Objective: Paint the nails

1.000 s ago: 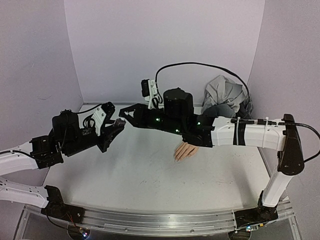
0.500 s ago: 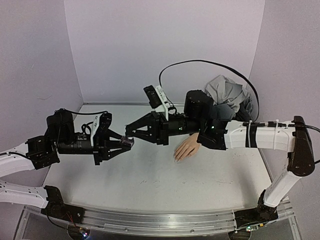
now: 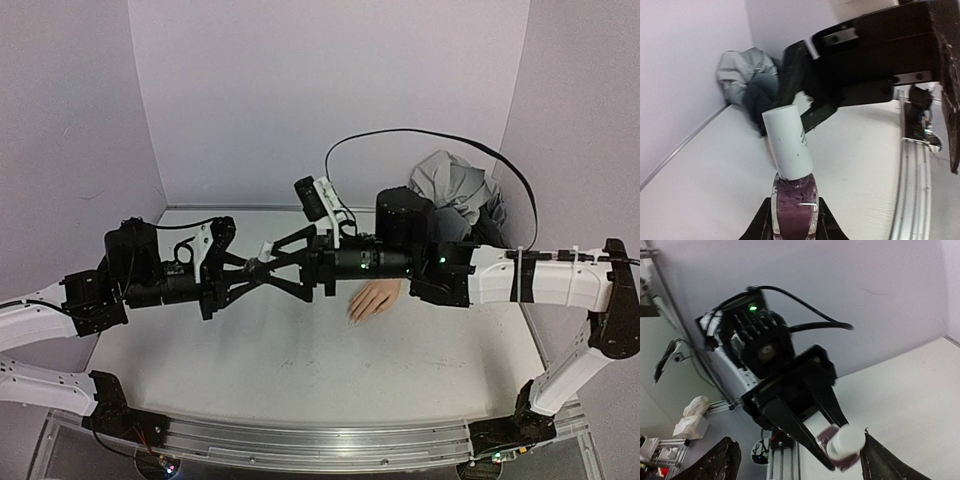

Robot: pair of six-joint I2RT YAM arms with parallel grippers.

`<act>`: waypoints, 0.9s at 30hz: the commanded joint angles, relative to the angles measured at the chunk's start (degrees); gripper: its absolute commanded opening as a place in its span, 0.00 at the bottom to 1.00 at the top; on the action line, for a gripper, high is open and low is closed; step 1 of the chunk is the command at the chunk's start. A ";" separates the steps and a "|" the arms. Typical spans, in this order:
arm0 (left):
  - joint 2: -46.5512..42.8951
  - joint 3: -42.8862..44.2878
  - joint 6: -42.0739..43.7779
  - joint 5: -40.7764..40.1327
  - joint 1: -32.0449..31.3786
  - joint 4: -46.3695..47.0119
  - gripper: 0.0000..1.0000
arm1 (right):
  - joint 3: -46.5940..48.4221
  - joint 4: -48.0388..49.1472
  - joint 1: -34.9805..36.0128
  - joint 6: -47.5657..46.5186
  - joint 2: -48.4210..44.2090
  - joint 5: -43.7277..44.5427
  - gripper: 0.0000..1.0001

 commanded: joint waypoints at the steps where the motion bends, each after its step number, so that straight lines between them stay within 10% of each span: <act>1: -0.17 3.19 2.50 -20.97 0.38 2.42 0.00 | 3.72 -7.04 0.04 9.71 -2.45 25.33 0.90; 18: -0.12 3.56 3.59 -24.19 0.38 1.40 0.00 | 18.74 -5.53 0.20 21.25 10.36 21.97 0.57; 27: -0.19 3.74 6.25 -20.90 0.38 0.42 0.00 | 22.86 -22.06 -1.73 14.67 8.29 16.81 0.81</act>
